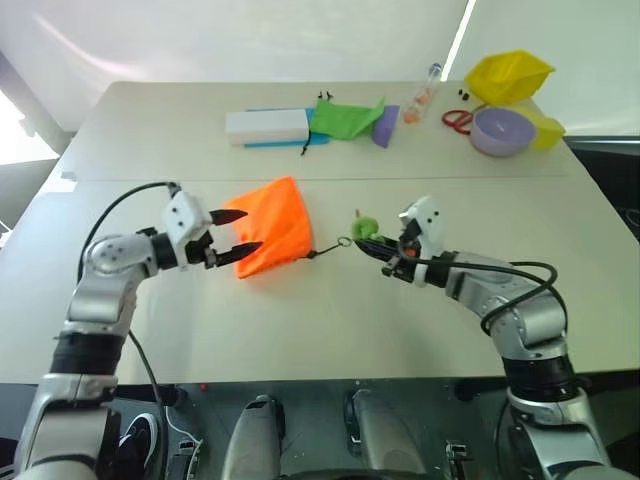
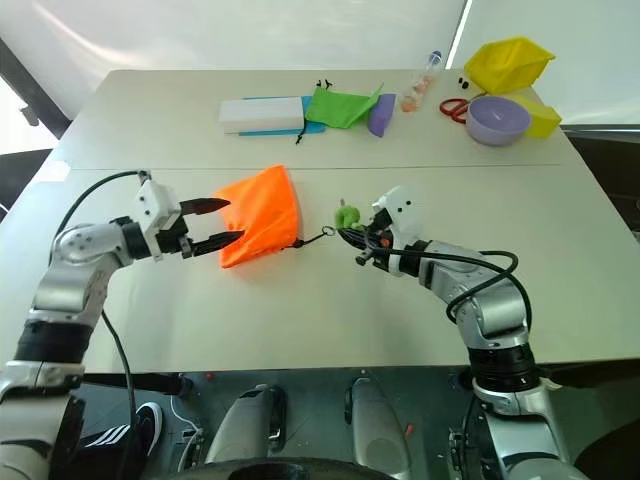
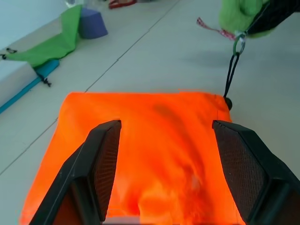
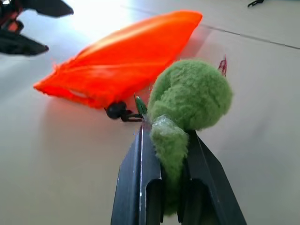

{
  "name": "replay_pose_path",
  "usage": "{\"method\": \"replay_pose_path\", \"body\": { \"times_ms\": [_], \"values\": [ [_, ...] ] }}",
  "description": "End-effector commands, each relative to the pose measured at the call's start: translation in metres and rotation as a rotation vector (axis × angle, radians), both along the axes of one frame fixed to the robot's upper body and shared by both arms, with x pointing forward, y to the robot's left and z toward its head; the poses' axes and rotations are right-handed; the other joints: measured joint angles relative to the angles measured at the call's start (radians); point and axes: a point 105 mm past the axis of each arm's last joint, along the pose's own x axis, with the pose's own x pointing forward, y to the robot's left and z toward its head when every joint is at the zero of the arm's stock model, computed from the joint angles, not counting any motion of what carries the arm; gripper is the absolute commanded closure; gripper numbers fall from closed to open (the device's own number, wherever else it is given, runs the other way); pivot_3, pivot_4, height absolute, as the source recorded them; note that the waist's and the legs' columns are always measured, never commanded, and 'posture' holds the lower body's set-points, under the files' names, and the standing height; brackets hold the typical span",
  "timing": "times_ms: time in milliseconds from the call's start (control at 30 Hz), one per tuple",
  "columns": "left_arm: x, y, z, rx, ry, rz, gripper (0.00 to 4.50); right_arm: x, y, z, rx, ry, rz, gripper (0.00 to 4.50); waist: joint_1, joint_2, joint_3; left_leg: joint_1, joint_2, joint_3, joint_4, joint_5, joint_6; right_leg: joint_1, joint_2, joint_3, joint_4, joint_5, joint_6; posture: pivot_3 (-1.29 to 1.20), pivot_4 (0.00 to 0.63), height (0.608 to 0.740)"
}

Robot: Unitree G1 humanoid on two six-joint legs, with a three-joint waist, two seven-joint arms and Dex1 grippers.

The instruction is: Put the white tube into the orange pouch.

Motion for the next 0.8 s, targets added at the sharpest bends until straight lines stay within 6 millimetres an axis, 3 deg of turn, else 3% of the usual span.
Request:
{"method": "replay_pose_path", "body": {
  "times_ms": [33, 200, 433, 533, 800],
  "values": [
    [0.012, -0.014, 0.003, 0.020, -0.014, -0.056, 1.19, 0.004, -0.010, 0.005, -0.017, -0.042, -0.032, 4.50, 0.002, 0.000, 0.000, 0.000, 0.000, 0.000, 0.000, 0.000, 0.000, 0.000, 0.000, 0.000, 0.000, 0.000, 0.000, 0.00, 0.150, 0.740],
    [0.020, -0.040, -0.010, 0.056, 0.048, -0.160, 1.19, 0.009, -0.019, 0.005, -0.041, -0.059, -0.076, 4.50, -0.001, 0.000, 0.000, 0.000, 0.000, 0.000, 0.001, 0.000, 0.000, 0.000, 0.000, 0.000, 0.000, 0.000, 0.000, 0.00, 0.150, 0.740],
    [0.019, -0.090, -0.014, 0.060, 0.173, -0.361, 1.19, 0.000, -0.015, -0.001, -0.039, -0.055, -0.059, 4.50, 0.006, -0.001, 0.000, -0.001, 0.000, -0.002, 0.001, 0.000, 0.000, 0.000, 0.001, 0.000, 0.000, 0.000, 0.001, 0.00, 0.150, 0.740],
    [0.021, -0.103, -0.010, 0.068, 0.210, -0.405, 1.19, 0.000, -0.016, 0.000, -0.037, -0.059, -0.072, 4.50, 0.000, -0.001, 0.000, -0.002, -0.001, -0.001, 0.002, 0.000, 0.000, 0.000, 0.001, 0.000, 0.000, -0.001, 0.001, 0.00, 0.150, 0.740],
    [0.019, -0.116, -0.030, 0.222, 0.280, -0.471, 1.19, -0.004, -0.023, -0.001, -0.049, -0.060, -0.098, 4.50, 0.000, -0.001, 0.000, -0.002, -0.001, -0.003, 0.001, 0.000, 0.000, 0.000, 0.003, 0.000, 0.001, -0.001, 0.001, 0.00, 0.150, 0.740]
  ]
}}
